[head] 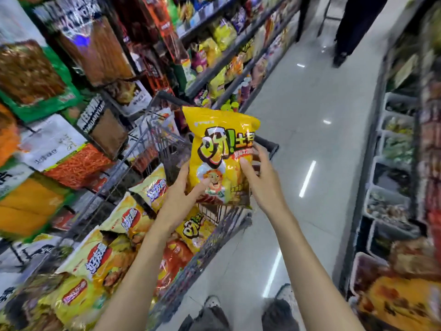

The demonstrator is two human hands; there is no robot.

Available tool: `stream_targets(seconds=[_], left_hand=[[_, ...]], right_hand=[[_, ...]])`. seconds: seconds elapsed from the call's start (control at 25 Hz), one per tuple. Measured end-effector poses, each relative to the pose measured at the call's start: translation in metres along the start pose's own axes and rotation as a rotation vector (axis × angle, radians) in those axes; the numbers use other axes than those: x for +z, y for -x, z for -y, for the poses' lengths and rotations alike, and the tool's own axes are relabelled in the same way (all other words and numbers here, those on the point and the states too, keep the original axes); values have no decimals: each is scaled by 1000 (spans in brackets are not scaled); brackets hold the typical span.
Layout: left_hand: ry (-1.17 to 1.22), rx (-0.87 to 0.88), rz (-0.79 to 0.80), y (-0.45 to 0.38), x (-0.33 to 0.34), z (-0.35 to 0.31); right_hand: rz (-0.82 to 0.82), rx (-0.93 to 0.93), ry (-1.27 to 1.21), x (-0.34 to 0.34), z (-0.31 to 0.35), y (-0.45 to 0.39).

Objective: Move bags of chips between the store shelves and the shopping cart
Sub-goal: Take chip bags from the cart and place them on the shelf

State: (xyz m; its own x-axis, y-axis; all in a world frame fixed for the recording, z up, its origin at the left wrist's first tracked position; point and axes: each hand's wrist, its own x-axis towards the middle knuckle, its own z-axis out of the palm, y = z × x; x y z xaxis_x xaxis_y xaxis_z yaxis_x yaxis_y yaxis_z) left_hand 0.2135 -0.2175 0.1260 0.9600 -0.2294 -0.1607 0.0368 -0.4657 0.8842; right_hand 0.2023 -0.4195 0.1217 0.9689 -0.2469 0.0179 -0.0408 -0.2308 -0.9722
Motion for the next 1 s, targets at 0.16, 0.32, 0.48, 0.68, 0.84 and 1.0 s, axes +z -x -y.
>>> stream_targets(seconds=[0.16,0.32,0.48,0.68,0.84,1.0], left_hand=[[79,123,92,-38,85,-65],[163,171,178,-67,176,-123],[94,188,261,-107,258,-160],[45,165,304,-174,312,-176],[47,143,347,-250,327,-201],[55,134,371,-346,329,-234]], right_hand=[[-31,69,-58,-109,-16,-24],[-54,143,-122,-214,-41,-47],[-173,160,-110,-302,-64,-71],[-246,184,-33,-354,-78,-121],[-254,174,37,-370,-87,-207],[-259,163,70,-382,-83,-306]])
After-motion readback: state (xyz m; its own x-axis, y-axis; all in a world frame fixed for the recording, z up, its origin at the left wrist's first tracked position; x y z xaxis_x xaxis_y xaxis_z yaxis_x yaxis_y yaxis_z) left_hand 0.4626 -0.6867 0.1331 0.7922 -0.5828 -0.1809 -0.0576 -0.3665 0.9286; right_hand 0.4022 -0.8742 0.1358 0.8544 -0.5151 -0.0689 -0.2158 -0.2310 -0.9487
